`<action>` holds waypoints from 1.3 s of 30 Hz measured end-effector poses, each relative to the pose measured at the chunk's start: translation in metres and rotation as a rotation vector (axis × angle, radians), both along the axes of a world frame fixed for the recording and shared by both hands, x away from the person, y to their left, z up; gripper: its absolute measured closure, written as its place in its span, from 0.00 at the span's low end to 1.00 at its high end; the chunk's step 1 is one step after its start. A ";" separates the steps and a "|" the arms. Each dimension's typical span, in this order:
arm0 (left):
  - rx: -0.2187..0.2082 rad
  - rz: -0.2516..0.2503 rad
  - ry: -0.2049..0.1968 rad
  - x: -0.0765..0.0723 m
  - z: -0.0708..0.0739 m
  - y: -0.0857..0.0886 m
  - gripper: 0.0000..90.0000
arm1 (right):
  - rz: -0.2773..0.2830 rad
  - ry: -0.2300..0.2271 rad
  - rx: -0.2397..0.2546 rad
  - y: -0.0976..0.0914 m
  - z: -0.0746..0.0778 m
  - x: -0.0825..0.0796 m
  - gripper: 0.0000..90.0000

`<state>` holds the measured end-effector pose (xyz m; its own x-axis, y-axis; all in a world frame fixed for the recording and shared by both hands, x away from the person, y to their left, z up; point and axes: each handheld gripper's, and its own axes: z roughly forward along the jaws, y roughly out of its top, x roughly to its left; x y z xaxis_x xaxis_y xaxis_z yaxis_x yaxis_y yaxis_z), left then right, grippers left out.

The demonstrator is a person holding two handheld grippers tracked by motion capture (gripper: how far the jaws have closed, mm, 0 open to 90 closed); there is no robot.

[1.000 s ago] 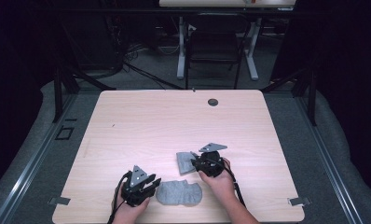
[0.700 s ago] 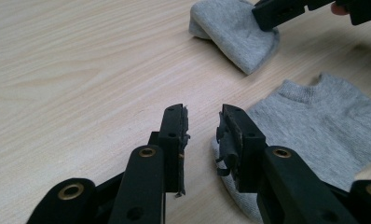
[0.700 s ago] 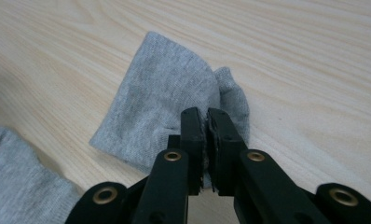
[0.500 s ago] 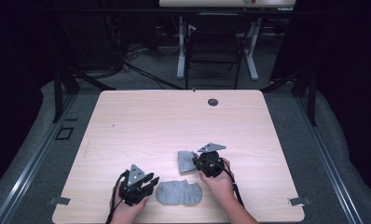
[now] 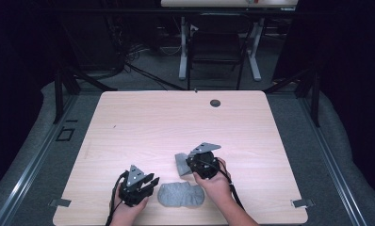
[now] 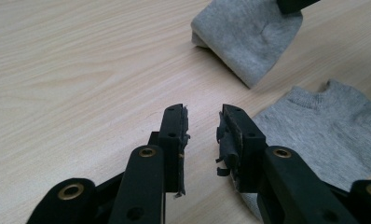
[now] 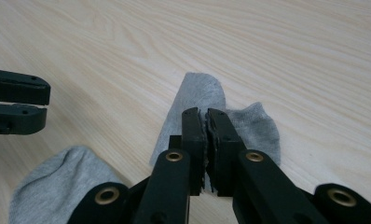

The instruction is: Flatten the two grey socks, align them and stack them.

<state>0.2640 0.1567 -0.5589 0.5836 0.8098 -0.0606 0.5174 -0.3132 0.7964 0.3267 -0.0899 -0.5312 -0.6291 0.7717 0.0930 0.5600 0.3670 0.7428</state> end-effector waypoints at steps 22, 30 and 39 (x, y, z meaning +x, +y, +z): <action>0.010 0.000 0.006 0.002 -0.003 -0.002 0.78 | 0.063 0.056 0.086 0.013 -0.014 -0.001 0.85; 0.022 -0.018 0.006 0.002 -0.005 -0.008 0.78 | -0.022 0.038 0.014 -0.003 -0.024 0.014 0.84; 0.022 -0.024 0.002 0.002 -0.004 -0.011 0.78 | -0.006 0.054 -0.028 0.001 -0.038 0.022 0.87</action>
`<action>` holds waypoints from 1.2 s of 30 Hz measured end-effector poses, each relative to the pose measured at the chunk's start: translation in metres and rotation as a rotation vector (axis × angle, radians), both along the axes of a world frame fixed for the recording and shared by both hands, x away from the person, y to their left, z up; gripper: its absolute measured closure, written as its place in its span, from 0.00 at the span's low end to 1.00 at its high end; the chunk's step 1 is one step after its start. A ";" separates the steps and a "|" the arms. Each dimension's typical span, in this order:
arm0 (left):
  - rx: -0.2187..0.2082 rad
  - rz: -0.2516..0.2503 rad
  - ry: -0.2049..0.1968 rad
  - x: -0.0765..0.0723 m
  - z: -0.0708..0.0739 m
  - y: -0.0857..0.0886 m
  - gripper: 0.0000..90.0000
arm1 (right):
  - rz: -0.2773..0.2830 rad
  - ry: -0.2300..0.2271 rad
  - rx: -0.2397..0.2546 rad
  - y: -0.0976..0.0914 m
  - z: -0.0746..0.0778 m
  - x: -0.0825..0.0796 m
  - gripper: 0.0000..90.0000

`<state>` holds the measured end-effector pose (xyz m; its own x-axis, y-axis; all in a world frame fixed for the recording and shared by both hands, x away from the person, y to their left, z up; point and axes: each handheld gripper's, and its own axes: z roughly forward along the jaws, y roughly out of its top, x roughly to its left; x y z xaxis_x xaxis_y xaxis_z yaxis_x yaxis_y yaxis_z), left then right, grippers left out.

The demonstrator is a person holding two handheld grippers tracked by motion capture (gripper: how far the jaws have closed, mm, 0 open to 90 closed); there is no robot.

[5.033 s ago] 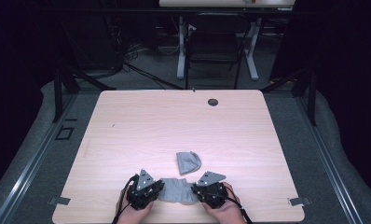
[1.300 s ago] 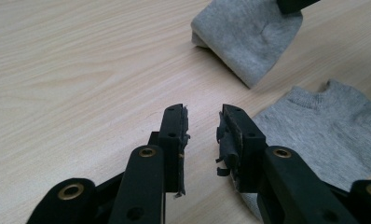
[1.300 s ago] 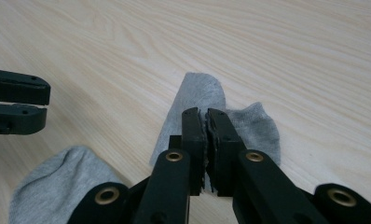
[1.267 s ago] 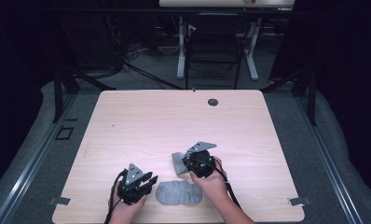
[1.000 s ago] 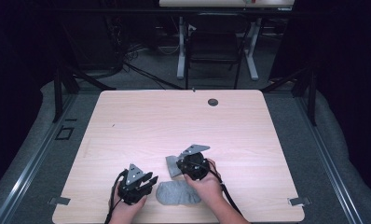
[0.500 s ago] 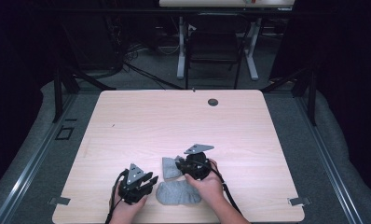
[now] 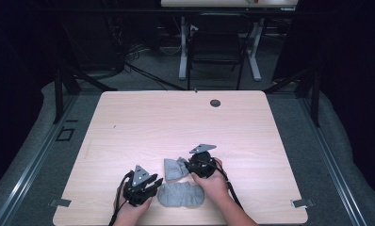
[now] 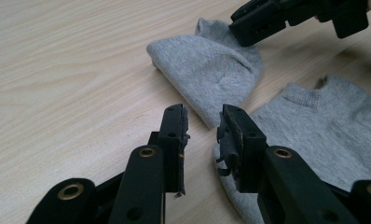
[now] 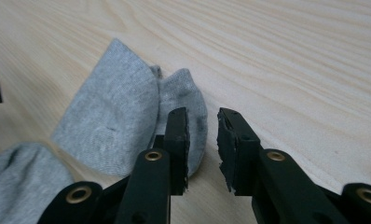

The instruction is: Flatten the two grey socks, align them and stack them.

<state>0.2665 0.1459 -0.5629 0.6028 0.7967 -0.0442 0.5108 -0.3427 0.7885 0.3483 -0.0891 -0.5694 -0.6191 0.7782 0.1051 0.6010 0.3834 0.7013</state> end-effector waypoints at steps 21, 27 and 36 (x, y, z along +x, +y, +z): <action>0.013 -0.043 -0.012 0.011 -0.002 -0.038 0.74 | -0.026 0.044 0.046 -0.017 -0.004 -0.025 0.99; 0.021 -0.053 -0.004 0.018 -0.007 -0.055 0.72 | -0.022 0.041 0.049 -0.017 -0.003 -0.025 0.99; 0.035 -0.042 0.013 0.027 -0.010 -0.075 0.73 | -0.020 0.031 0.052 -0.017 -0.003 -0.026 0.99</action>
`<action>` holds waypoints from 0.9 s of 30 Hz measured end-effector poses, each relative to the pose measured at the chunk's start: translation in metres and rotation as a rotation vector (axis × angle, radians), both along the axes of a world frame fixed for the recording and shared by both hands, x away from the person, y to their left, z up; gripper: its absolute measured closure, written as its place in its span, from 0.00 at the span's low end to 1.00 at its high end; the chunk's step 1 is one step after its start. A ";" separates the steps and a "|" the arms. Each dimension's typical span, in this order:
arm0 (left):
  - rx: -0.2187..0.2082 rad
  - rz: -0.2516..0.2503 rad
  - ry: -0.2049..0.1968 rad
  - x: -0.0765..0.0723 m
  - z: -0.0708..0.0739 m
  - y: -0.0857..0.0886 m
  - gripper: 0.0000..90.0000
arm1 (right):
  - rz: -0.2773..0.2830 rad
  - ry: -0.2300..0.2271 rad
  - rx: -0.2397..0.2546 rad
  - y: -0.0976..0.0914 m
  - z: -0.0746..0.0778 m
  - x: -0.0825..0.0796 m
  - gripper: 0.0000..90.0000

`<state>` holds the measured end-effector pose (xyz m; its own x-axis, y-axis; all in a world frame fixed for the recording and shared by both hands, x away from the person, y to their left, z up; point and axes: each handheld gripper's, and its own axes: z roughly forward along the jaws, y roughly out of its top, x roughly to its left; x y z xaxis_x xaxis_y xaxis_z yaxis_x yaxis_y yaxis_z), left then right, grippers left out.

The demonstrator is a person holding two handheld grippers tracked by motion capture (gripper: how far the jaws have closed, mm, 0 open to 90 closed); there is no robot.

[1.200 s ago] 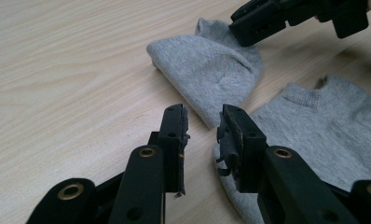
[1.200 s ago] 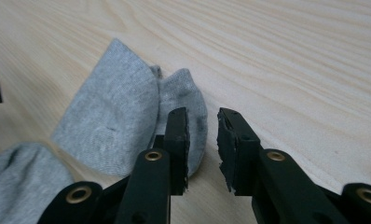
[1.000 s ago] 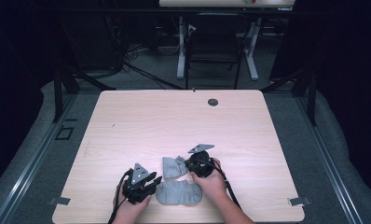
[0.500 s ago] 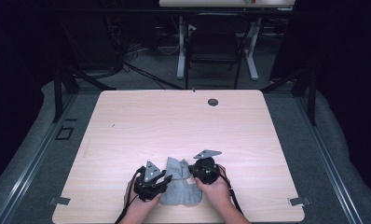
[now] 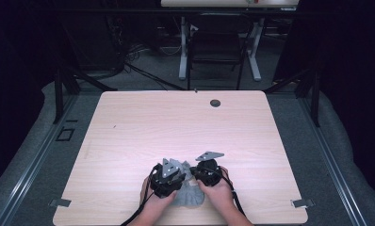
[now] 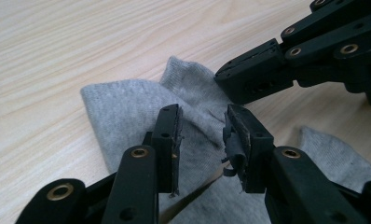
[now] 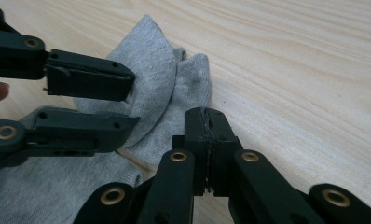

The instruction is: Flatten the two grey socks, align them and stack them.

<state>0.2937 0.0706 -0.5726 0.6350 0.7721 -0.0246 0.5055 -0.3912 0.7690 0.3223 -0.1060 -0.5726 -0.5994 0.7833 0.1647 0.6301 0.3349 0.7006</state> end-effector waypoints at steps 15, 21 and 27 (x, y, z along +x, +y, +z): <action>0.028 0.014 0.003 0.003 -0.004 0.004 0.94 | 0.004 0.005 -0.006 0.001 0.000 0.000 0.99; 0.001 0.019 -0.008 0.002 0.005 0.013 0.95 | 0.004 -0.002 -0.010 0.000 0.001 0.000 0.99; -0.030 0.033 -0.028 0.001 0.018 0.026 0.95 | -0.004 -0.006 -0.009 -0.004 0.003 0.001 0.99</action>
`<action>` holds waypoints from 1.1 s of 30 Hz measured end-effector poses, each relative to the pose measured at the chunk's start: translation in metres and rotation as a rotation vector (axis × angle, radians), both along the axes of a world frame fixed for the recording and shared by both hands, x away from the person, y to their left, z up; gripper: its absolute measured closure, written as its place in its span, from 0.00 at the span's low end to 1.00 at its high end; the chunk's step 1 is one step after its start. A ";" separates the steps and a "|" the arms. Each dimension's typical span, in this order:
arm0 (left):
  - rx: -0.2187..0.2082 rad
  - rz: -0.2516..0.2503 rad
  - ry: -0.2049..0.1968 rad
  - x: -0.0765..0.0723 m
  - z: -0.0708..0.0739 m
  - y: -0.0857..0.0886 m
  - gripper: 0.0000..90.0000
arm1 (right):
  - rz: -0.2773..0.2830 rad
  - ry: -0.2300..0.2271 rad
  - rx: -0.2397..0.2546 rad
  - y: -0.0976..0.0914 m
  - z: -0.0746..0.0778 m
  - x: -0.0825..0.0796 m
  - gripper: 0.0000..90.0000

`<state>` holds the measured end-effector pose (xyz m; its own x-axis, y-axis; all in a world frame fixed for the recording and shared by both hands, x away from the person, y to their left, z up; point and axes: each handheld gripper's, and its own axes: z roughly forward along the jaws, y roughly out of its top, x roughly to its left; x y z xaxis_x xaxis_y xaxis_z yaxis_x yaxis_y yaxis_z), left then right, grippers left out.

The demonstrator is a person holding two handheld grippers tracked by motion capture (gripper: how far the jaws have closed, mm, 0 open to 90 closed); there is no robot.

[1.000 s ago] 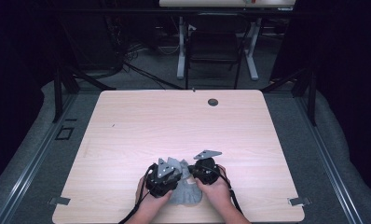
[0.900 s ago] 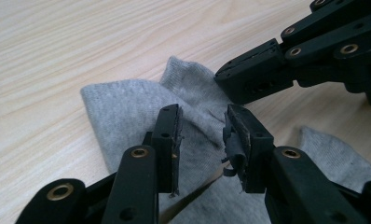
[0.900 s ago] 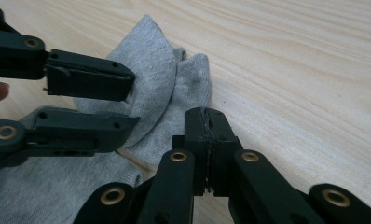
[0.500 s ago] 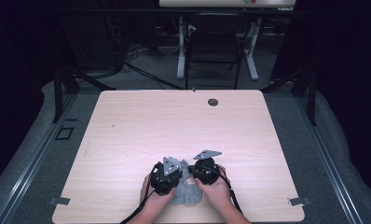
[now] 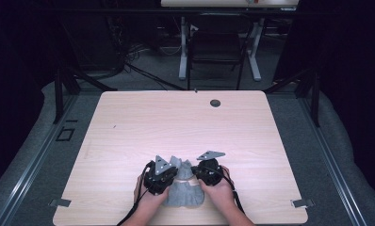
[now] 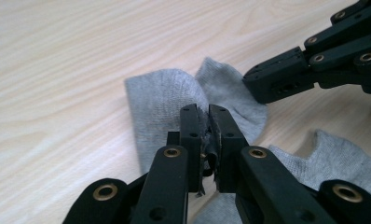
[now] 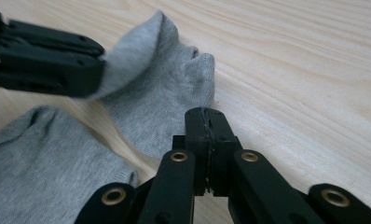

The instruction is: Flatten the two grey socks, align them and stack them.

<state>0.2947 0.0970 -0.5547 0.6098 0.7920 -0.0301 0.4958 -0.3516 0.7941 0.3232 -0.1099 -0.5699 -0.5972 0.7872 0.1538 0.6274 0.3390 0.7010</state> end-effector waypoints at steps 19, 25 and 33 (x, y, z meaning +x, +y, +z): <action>0.012 0.072 0.011 -0.005 -0.003 0.047 0.84 | -0.024 -0.007 -0.012 -0.017 0.003 -0.004 0.99; 0.001 0.096 0.008 0.003 -0.001 0.053 0.79 | -0.029 0.002 -0.018 -0.020 0.003 -0.003 0.99; 0.002 0.092 0.013 0.015 -0.004 0.049 0.74 | -0.033 -0.014 -0.008 -0.021 0.007 -0.001 0.93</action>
<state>0.3092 0.1456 -0.5589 0.5337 0.8449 -0.0364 0.5367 -0.3051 0.7867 0.3218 -0.1309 -0.5625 -0.5731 0.8076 0.1391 0.6282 0.3240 0.7074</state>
